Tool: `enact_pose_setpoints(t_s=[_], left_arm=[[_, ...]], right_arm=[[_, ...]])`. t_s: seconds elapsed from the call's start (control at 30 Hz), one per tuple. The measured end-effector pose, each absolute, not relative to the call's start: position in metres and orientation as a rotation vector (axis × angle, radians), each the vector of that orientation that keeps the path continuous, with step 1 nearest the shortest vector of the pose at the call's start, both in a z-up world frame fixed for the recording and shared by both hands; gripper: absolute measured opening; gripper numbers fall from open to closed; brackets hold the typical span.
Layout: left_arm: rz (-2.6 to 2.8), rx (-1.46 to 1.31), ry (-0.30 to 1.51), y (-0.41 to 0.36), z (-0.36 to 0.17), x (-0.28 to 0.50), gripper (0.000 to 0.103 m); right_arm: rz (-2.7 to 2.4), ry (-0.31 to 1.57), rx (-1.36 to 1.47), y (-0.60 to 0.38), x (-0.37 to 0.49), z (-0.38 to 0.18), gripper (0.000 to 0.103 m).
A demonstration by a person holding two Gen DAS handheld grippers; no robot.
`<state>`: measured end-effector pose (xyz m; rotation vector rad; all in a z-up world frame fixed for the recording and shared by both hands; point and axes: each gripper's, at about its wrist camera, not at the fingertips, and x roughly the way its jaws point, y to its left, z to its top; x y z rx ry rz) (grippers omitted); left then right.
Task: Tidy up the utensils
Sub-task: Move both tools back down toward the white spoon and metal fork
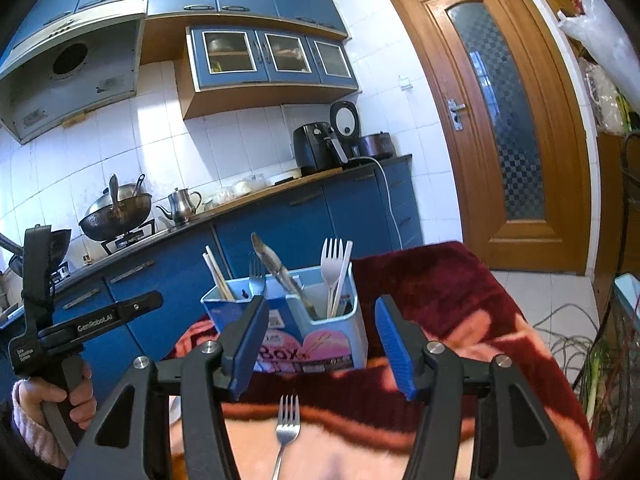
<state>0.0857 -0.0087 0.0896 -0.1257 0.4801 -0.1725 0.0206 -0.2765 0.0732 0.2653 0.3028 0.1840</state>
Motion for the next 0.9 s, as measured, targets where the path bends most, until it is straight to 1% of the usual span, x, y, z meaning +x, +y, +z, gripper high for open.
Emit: enact_pose_setpoints(t_s=[0.5, 0.9], left_arm=[[-0.147, -0.137, 0.653, 0.015, 0.048, 0.056, 0.043], [-0.108, -0.111, 0.795, 0.020, 0.013, 0.060, 0.044]], right_arm=[[0.147, 0.430, 0.287, -0.273, -0.007, 0.052, 0.059], [0.140, 0.499, 0.281, -0.266, -0.014, 0.033, 0.060]])
